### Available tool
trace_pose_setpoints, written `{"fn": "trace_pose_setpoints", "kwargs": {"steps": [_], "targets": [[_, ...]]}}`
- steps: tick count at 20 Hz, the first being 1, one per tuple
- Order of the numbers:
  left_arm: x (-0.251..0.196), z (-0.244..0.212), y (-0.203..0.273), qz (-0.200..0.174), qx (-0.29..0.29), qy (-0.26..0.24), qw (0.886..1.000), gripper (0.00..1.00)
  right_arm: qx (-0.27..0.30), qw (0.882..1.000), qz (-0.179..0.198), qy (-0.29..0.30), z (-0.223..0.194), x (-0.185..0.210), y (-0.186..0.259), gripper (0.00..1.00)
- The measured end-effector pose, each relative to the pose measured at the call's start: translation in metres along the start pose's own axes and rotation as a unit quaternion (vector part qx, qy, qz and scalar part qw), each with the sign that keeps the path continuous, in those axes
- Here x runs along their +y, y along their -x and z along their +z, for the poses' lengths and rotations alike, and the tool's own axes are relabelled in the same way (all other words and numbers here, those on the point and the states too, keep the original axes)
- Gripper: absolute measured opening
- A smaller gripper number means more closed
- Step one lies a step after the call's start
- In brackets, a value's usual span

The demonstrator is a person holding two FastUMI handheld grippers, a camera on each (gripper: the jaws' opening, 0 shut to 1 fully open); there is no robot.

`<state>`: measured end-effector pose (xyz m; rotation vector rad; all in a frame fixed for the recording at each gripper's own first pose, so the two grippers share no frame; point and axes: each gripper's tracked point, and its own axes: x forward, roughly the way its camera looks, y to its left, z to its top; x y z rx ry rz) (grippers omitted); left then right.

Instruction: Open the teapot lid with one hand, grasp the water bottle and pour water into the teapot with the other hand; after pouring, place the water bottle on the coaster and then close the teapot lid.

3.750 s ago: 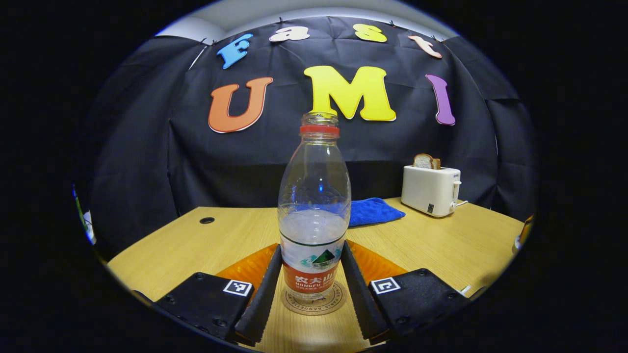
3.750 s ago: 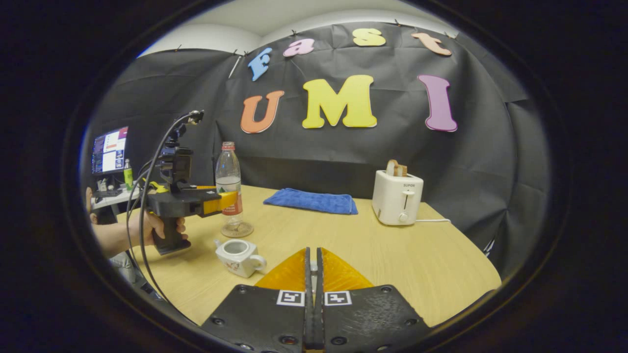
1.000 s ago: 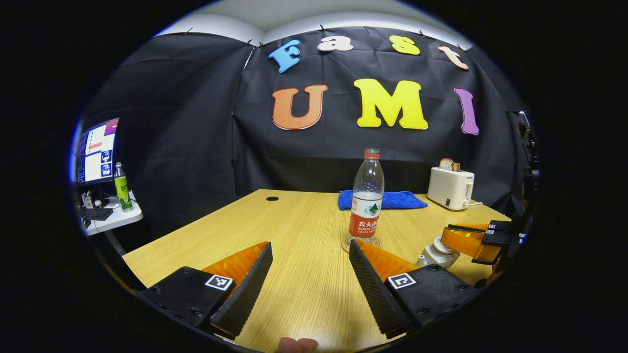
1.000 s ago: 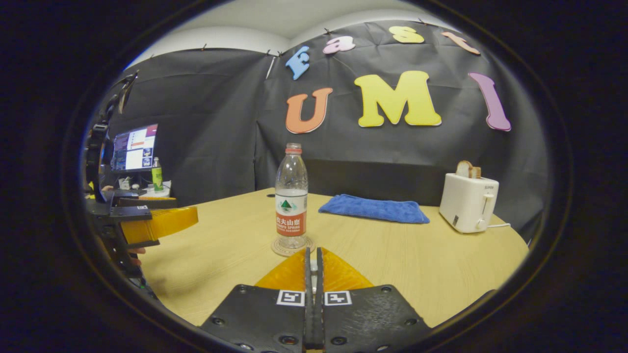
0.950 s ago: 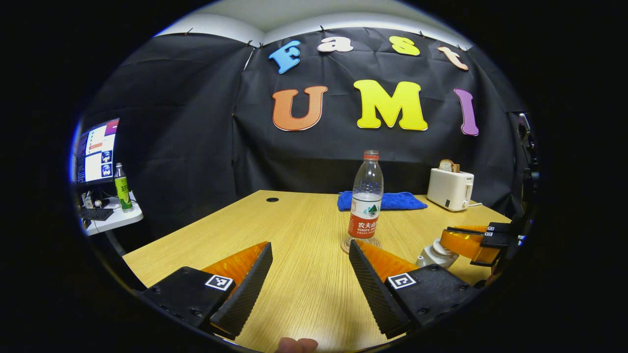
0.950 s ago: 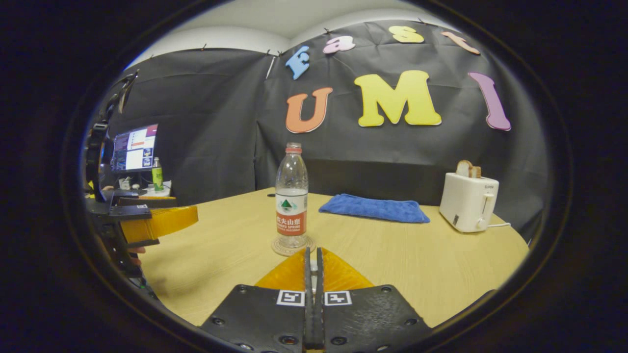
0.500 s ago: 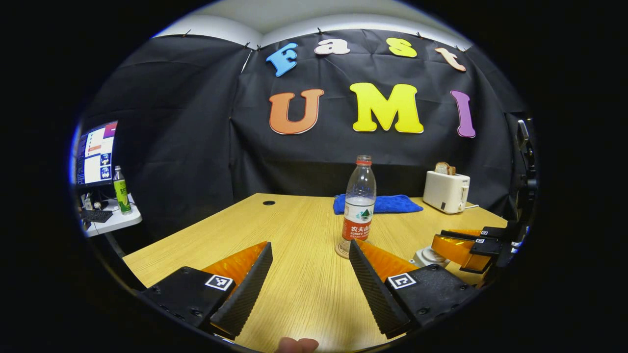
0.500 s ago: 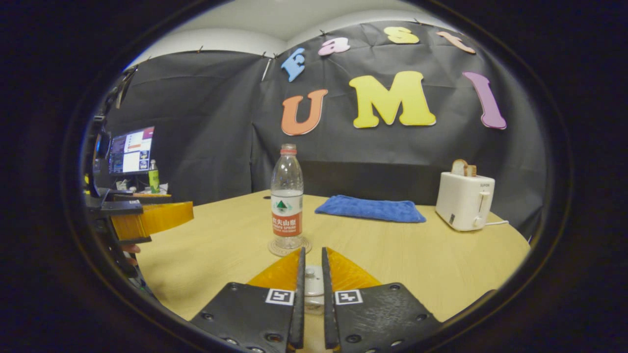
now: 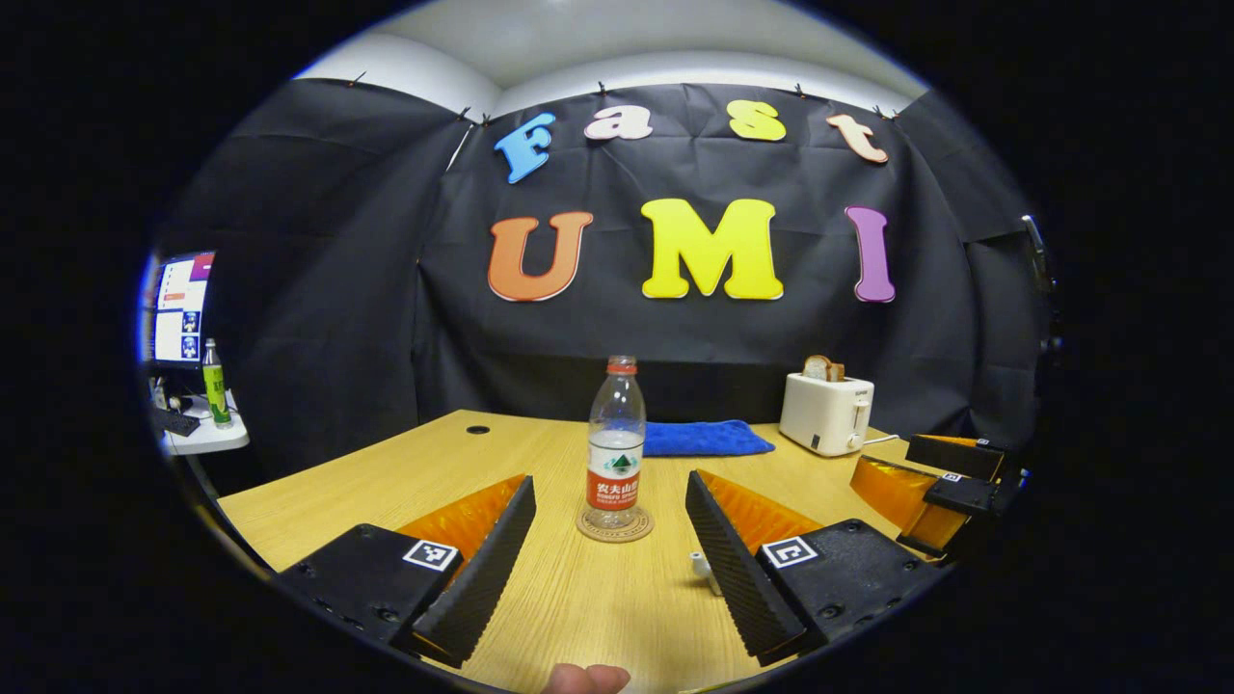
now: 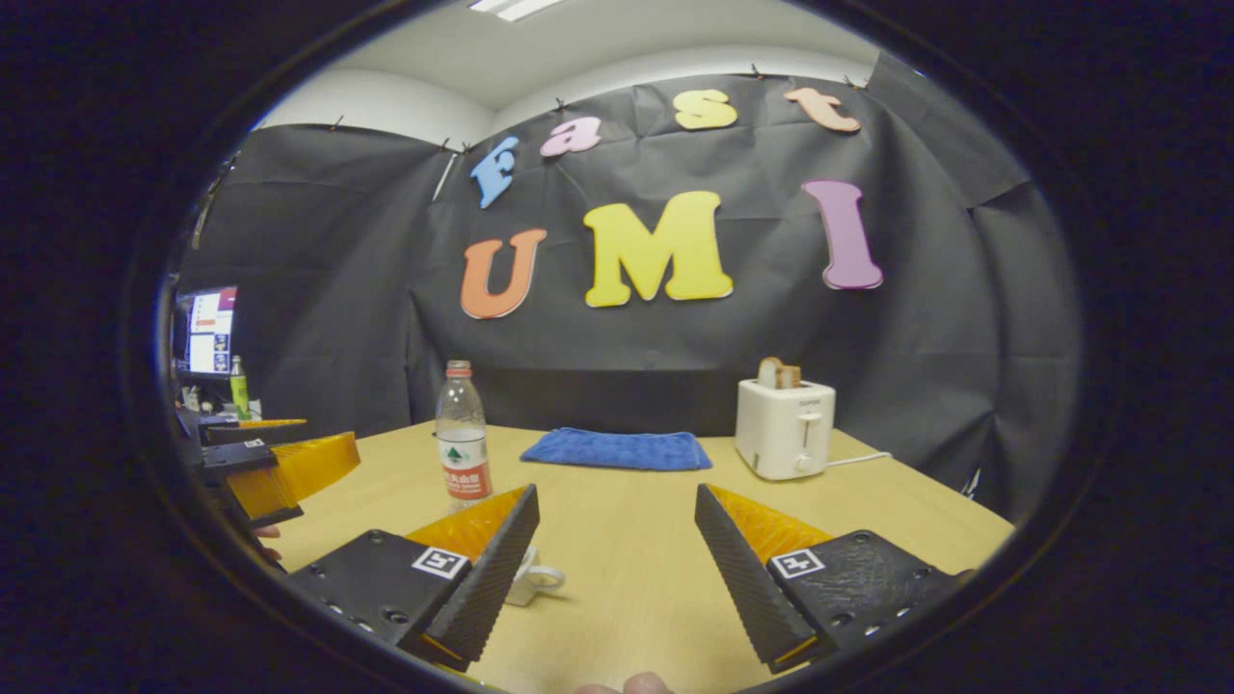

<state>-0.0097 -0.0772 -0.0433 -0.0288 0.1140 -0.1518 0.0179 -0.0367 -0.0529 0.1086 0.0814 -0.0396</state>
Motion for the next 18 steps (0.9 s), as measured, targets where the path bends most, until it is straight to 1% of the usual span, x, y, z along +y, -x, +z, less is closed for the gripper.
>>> {"fn": "trace_pose_setpoints", "kwargs": {"steps": [3, 5, 6, 7, 8, 12, 13, 14, 18], "targets": [[-0.022, 0.01, 0.008, -0.009, -0.024, -0.013, 1.0, 0.98, -0.012, 1.0, -0.022, 0.005, 0.01, -0.019, 0.015, 0.97], [-0.027, 0.013, 0.01, -0.004, -0.038, -0.015, 0.999, 0.98, -0.021, 0.999, -0.033, 0.006, 0.012, -0.028, 0.023, 0.95], [-0.028, 0.01, 0.011, -0.001, -0.036, -0.019, 0.999, 0.98, -0.024, 0.999, -0.038, 0.007, 0.011, -0.03, 0.026, 0.96], [-0.03, 0.01, 0.013, 0.0, -0.034, -0.024, 0.999, 0.98, -0.024, 0.999, -0.041, 0.005, 0.01, -0.032, 0.029, 0.92], [-0.03, 0.012, 0.014, 0.004, -0.038, -0.03, 0.999, 0.98, -0.025, 0.999, -0.043, 0.001, 0.01, -0.032, 0.031, 0.95], [-0.034, 0.02, 0.014, 0.009, -0.052, -0.034, 0.998, 0.98, -0.018, 0.999, -0.04, -0.012, 0.004, -0.032, 0.028, 0.96], [-0.033, 0.019, 0.013, 0.011, -0.051, -0.033, 0.998, 0.98, -0.017, 0.999, -0.041, -0.011, 0.005, -0.032, 0.028, 0.99], [-0.031, 0.018, 0.012, 0.014, -0.049, -0.032, 0.998, 0.98, -0.017, 0.999, -0.046, -0.01, 0.005, -0.035, 0.028, 0.95], [-0.032, 0.015, 0.012, 0.014, -0.038, -0.025, 0.999, 0.98, -0.023, 0.998, -0.066, 0.0, 0.009, -0.042, 0.029, 0.96]]}}
